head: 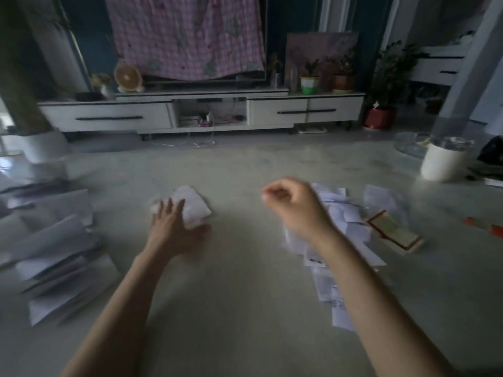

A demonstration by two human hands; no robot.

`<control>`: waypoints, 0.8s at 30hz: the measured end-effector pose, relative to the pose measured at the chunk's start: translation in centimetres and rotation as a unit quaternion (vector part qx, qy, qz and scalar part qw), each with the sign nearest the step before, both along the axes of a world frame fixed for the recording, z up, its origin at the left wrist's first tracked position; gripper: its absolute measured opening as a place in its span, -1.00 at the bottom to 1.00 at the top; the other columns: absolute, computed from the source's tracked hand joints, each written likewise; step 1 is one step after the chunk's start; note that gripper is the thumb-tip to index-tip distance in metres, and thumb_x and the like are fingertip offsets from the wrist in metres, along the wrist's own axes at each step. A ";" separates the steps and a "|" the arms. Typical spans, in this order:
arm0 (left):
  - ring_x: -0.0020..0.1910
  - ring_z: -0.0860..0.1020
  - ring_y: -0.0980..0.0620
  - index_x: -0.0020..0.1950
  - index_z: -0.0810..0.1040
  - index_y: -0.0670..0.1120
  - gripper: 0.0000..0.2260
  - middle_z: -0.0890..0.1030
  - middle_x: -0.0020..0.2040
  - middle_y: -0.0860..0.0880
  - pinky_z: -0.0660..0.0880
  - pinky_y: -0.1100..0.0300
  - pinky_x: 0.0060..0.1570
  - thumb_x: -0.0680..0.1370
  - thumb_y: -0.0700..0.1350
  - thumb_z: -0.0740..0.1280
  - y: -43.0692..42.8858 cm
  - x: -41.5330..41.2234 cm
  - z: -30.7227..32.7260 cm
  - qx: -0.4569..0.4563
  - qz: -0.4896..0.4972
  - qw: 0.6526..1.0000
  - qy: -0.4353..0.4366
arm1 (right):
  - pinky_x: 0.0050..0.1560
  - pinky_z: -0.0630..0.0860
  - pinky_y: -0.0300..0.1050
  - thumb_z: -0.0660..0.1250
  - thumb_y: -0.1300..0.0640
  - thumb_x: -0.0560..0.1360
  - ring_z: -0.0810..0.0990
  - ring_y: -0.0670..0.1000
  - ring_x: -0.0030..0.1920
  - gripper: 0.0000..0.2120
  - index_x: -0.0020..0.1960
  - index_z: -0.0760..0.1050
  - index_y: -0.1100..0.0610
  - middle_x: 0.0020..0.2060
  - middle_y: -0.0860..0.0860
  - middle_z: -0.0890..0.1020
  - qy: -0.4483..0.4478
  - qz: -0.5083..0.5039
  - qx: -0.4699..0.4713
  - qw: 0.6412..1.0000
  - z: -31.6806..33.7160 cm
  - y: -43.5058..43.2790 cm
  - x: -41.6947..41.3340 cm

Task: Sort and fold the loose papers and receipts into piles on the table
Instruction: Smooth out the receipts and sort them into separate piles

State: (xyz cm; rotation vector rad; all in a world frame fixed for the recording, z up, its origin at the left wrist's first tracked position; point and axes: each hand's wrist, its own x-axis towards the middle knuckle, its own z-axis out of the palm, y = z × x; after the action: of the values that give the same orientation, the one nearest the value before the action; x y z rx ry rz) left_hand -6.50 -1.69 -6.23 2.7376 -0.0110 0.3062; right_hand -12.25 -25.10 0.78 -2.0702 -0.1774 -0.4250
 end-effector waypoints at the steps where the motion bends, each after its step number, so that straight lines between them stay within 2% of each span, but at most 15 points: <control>1: 0.35 0.34 -0.15 0.29 0.45 -0.07 -0.23 0.42 0.33 -0.11 0.27 0.02 0.33 0.31 0.47 0.24 0.5 0.9 -1.2 0.027 -0.022 0.999 0.013 | -0.06 0.45 -0.18 0.34 0.25 0.46 0.55 -0.04 -0.15 -0.92 -0.08 0.60 0.22 -0.20 0.04 0.64 0.017 0.038 -0.020 0.999 -0.8 1.6 -0.3; 2: 0.33 0.38 -0.10 0.26 0.48 -0.04 -0.22 0.45 0.31 -0.06 0.30 0.04 0.30 0.30 0.51 0.15 0.9 1.1 -1.7 0.046 -0.025 0.998 0.020 | -0.06 0.44 -0.23 0.34 0.24 0.46 0.57 -0.04 -0.13 -0.90 -0.06 0.60 0.21 -0.15 0.05 0.66 0.034 0.064 -0.043 0.996 -1.5 3.0 -0.4; 3: 0.31 0.40 -0.09 0.25 0.48 -0.03 -0.28 0.47 0.29 -0.05 0.33 0.05 0.29 0.34 0.47 0.14 0.8 1.0 -1.6 0.053 -0.029 0.998 0.028 | -0.08 0.41 -0.29 0.33 0.22 0.47 0.58 -0.03 -0.10 -0.89 -0.03 0.60 0.20 -0.11 0.05 0.67 0.051 0.076 -0.067 0.994 -2.0 3.5 -0.5; 5: 0.27 0.46 -0.11 0.24 0.49 -0.06 -0.40 0.51 0.25 -0.08 0.38 0.09 0.21 0.40 0.33 0.20 0.4 0.3 -0.7 0.060 -0.051 0.997 0.007 | -0.12 0.37 -0.36 0.32 0.20 0.48 0.60 -0.01 -0.05 -0.87 -0.01 0.59 0.19 -0.07 0.06 0.67 0.070 0.076 -0.084 0.991 -3.0 3.8 -0.1; 8: 0.17 0.52 -0.20 0.24 0.51 -0.15 -0.54 0.57 0.19 -0.21 0.45 0.03 0.09 0.45 0.09 0.38 -1.0 -0.9 0.3 0.028 -0.051 0.998 -0.020 | -0.16 0.36 -0.38 0.30 0.20 0.49 0.58 -0.03 -0.09 -0.87 -0.02 0.59 0.17 -0.07 0.05 0.66 0.078 0.048 -0.073 0.993 -3.7 3.4 0.1; 11: 0.08 0.55 -0.21 0.11 0.59 -0.12 -0.74 0.61 0.08 -0.20 0.48 0.00 -0.01 0.53 0.00 0.29 -2.2 -1.5 0.5 0.053 -0.061 0.996 -0.047 | -0.16 0.38 -0.37 0.29 0.21 0.49 0.56 -0.07 -0.12 -0.89 -0.03 0.59 0.15 -0.10 0.03 0.66 0.086 0.032 -0.055 0.994 -4.2 3.0 0.4; 13: -0.01 0.57 -0.24 0.02 0.60 -0.15 -0.76 0.63 0.00 -0.22 0.48 0.00 -0.09 0.59 -0.07 0.18 -2.9 -1.9 0.9 0.040 -0.058 0.995 -0.074 | -0.12 0.40 -0.35 0.29 0.21 0.49 0.56 -0.08 -0.11 -0.89 -0.04 0.58 0.13 -0.12 0.01 0.65 0.090 0.026 -0.040 0.995 -4.3 2.6 0.4; 15: -0.10 0.58 -0.26 -0.02 0.57 -0.20 -0.78 0.63 -0.08 -0.25 0.45 0.01 -0.20 0.59 -0.15 0.15 -3.2 -2.0 1.1 -0.004 -0.044 0.993 -0.114 | -0.09 0.42 -0.30 0.30 0.22 0.49 0.56 -0.08 -0.11 -0.90 -0.04 0.57 0.12 -0.15 -0.02 0.62 0.092 0.020 -0.019 0.995 -4.5 2.3 0.6; 18: -0.13 0.57 -0.21 0.04 0.56 -0.22 -0.83 0.63 -0.12 -0.22 0.42 0.06 -0.22 0.53 -0.27 0.21 -3.8 -2.4 1.9 -0.152 -0.009 0.976 -0.154 | -0.09 0.39 -0.28 0.32 0.25 0.48 0.54 -0.09 -0.12 -0.88 0.00 0.56 0.14 -0.18 -0.05 0.58 0.098 0.008 0.028 0.995 -4.6 2.3 0.8; 20: -0.13 0.55 -0.15 -0.06 0.56 -0.20 -0.88 0.58 -0.17 -0.19 0.44 0.04 -0.17 0.48 -0.26 0.24 -4.3 -2.7 2.7 -0.297 0.008 0.944 -0.144 | -0.09 0.40 -0.24 0.33 0.22 0.48 0.53 -0.06 -0.11 -0.82 0.08 0.52 0.16 -0.15 -0.04 0.57 0.100 -0.008 0.088 0.991 -4.4 2.4 0.8; 22: -0.14 0.51 -0.13 -0.18 0.50 -0.14 -0.89 0.53 -0.20 -0.17 0.50 -0.06 -0.09 0.49 -0.28 0.22 -4.6 -3.1 3.8 -0.482 0.002 0.872 -0.083 | -0.12 0.40 -0.26 0.35 0.14 0.48 0.51 -0.06 -0.06 -0.67 0.22 0.42 0.14 -0.04 -0.02 0.55 0.107 -0.020 0.161 0.981 -3.8 2.3 0.5; 24: -0.16 0.51 -0.13 -0.18 0.46 -0.17 -0.85 0.51 -0.21 -0.16 0.55 0.02 -0.14 0.51 -0.34 0.16 -4.9 -3.6 4.8 -0.618 -0.016 0.786 -0.004 | -0.06 0.39 -0.29 0.36 0.03 0.47 0.46 -0.07 0.08 -0.50 0.35 0.30 0.08 0.12 -0.04 0.47 0.140 -0.008 0.207 0.968 -3.3 1.9 0.3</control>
State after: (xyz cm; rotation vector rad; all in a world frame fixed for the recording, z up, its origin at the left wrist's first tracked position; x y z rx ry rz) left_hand -10.06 -6.55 -1.42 1.4110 0.1045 0.1946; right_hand -11.93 -23.17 -2.47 -1.6954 0.0928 -0.1561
